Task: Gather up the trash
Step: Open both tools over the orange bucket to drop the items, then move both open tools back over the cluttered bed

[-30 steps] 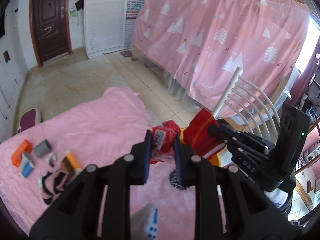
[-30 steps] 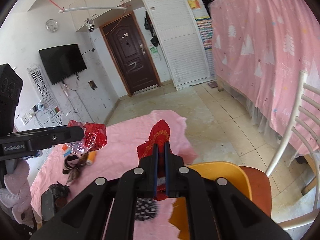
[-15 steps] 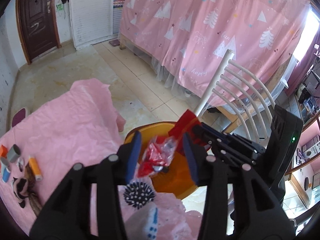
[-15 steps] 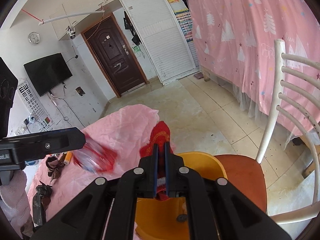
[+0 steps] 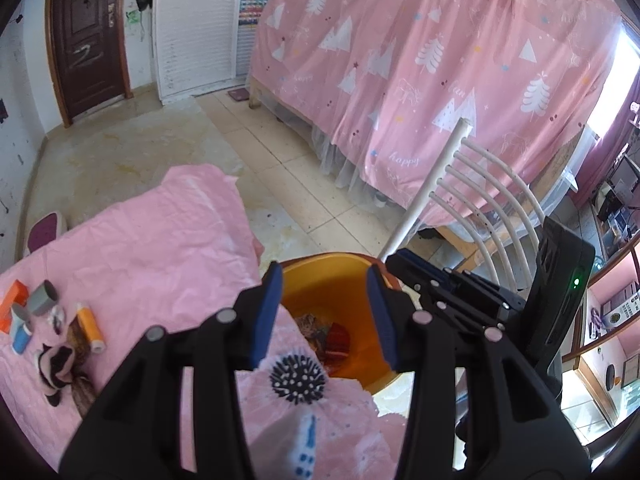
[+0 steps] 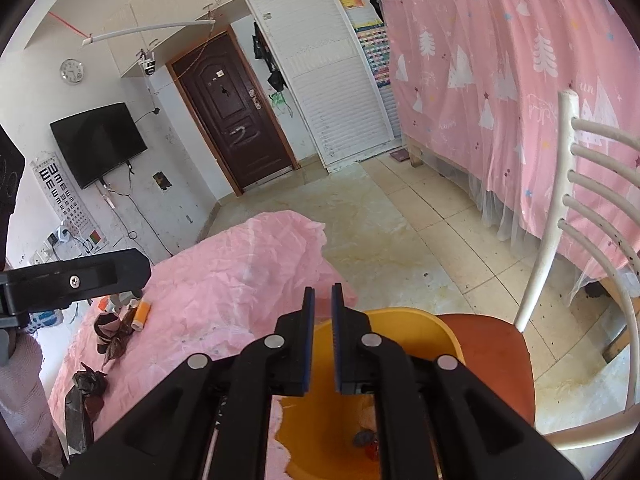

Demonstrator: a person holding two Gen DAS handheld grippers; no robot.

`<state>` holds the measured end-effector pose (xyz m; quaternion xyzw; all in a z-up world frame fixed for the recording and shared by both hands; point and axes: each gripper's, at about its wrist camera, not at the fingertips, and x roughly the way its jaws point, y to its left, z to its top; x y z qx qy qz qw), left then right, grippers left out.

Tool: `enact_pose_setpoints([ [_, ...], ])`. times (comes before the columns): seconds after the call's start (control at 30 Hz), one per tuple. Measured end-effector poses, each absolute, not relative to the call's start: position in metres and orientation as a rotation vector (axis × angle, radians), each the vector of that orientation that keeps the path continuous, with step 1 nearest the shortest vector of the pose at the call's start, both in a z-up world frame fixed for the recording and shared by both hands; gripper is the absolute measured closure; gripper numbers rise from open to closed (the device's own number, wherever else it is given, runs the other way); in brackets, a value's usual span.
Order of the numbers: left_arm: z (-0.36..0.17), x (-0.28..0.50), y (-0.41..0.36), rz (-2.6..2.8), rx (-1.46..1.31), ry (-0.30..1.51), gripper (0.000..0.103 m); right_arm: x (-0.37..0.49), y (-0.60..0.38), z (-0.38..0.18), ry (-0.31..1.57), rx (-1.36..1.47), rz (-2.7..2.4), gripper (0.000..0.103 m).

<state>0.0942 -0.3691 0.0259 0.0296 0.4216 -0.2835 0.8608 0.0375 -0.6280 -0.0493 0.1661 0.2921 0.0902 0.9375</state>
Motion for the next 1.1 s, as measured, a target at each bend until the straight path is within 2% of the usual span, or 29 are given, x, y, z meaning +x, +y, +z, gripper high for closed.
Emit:
enact_pose_setpoints([
  [0.03, 0.027, 0.094, -0.366, -0.593, 0.06, 0.881, 0.062, 0.037, -0.622, -0.046, 0.594, 0.33, 0.186, 0.096],
  [0.07, 0.029, 0.093, -0.36, -0.591, 0.053, 0.875, 0.062, 0.037, -0.618, -0.043, 0.592, 0.323, 0.189, 0.083],
  [0.1, 0.031, 0.093, -0.356, -0.589, 0.047, 0.87, 0.061, 0.038, -0.613, -0.041, 0.587, 0.321, 0.192, 0.058],
  [0.17, 0.035, 0.092, -0.341, -0.578, 0.03, 0.856, 0.049, 0.038, -0.603, -0.034, 0.567, 0.332, 0.199, 0.028],
  [0.53, 0.059, 0.089, -0.249, -0.468, -0.034, 0.768, 0.049, 0.057, -0.523, -0.01, 0.581, 0.248, 0.293, 0.027],
  [1.1, 0.06, 0.092, -0.122, -0.306, -0.076, 0.726, 0.048, 0.074, -0.41, 0.0, 0.632, 0.123, 0.383, 0.027],
])
